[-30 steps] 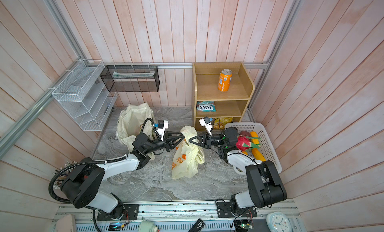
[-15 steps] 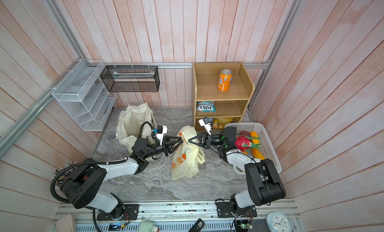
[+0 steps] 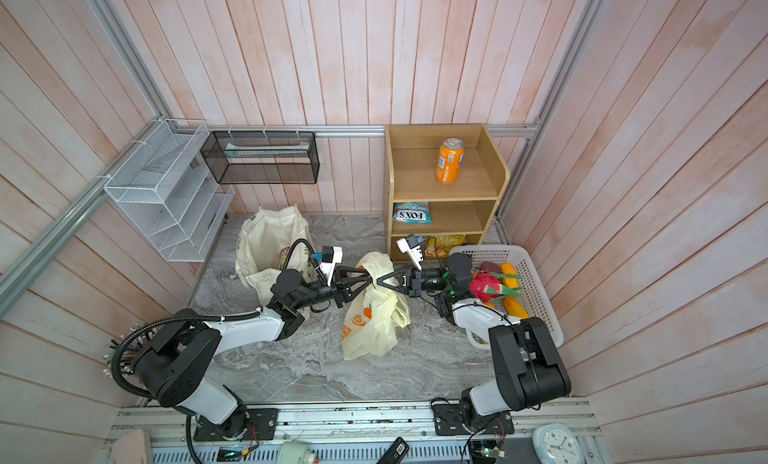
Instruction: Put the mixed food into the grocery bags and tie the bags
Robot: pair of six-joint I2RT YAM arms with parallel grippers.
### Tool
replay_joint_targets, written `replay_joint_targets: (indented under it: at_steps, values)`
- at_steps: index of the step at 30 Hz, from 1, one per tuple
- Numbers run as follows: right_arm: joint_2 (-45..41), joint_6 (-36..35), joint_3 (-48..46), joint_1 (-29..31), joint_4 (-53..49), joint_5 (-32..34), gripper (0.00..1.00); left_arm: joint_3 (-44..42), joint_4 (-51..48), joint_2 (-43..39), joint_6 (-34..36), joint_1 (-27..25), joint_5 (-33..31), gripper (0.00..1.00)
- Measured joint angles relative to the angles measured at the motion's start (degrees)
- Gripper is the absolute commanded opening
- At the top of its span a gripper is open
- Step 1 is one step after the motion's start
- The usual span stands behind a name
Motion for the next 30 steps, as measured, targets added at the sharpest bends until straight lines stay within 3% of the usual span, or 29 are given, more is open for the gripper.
replay_joint_targets:
  at_steps: [30]
  values:
    - [-0.02,-0.04,0.07,-0.22,-0.52,0.02,0.0,2.91,0.94,5.27,1.29,-1.01,5.11,0.38]
